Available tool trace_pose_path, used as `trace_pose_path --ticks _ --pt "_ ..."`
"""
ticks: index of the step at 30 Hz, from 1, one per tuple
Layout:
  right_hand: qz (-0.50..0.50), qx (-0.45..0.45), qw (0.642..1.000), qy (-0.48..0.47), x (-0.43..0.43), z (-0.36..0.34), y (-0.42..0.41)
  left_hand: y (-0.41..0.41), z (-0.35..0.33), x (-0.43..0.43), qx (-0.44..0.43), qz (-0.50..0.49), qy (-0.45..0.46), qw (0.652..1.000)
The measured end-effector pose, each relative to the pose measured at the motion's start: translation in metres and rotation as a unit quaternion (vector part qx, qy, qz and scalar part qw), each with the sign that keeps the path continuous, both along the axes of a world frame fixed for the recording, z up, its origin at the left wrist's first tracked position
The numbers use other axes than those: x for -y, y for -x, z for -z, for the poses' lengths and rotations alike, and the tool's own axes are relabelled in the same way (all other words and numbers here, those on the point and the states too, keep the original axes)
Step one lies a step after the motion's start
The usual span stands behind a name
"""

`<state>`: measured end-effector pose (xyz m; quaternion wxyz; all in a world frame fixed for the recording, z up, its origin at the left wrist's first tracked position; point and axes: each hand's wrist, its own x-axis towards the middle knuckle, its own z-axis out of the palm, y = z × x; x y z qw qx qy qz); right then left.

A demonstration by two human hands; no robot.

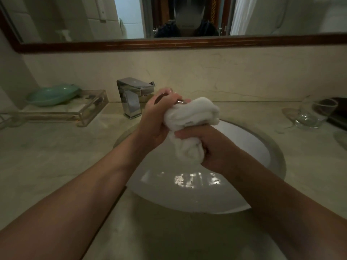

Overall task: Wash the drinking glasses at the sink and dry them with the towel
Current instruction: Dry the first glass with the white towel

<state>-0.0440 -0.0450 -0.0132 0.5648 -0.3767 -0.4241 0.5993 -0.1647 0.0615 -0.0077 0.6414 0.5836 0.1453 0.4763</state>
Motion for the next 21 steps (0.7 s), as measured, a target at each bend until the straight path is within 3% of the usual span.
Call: trace_pose_path --ticks 2,6,9,11,13,15,16,18,19,20,21 --pt "-0.022 -0.101 0.994 0.024 0.007 -0.006 0.005 0.0 -0.002 0.001 0.019 0.007 -0.007 1.0" --pt "-0.019 -0.204 0.977 0.059 0.01 -0.008 0.014 0.0 0.002 0.0 0.009 -0.025 -0.036 0.999" --pt "-0.001 -0.182 0.982 0.049 0.007 -0.006 0.015 0.002 0.002 0.0 0.036 -0.045 -0.048 0.997" --pt "0.08 -0.018 0.996 -0.029 0.0 0.003 0.017 0.001 0.004 0.0 0.038 -0.065 -0.057 0.996" --pt "0.204 0.198 0.951 -0.121 -0.009 0.016 0.016 -0.001 0.007 -0.001 0.006 -0.081 -0.065 0.995" --pt "0.269 0.39 0.852 -0.221 -0.018 0.026 0.003 -0.001 0.006 -0.002 -0.042 -0.08 -0.045 0.995" --pt "0.288 0.494 0.782 -0.25 -0.02 0.028 -0.006 0.0 0.003 -0.002 -0.076 -0.065 -0.02 0.995" --pt "0.3 0.64 0.664 -0.244 -0.02 0.026 -0.019 -0.001 -0.003 0.0 -0.131 -0.013 0.053 0.99" --pt "0.296 0.665 0.646 -0.23 -0.019 0.023 -0.02 -0.002 -0.004 0.0 -0.145 -0.004 0.092 0.985" --pt "0.283 0.659 0.662 -0.218 -0.017 0.021 -0.017 -0.003 -0.004 0.0 -0.145 -0.012 0.123 0.982" --pt "0.267 0.626 0.7 -0.218 -0.017 0.022 -0.011 -0.003 -0.004 0.0 -0.136 -0.03 0.138 0.98"
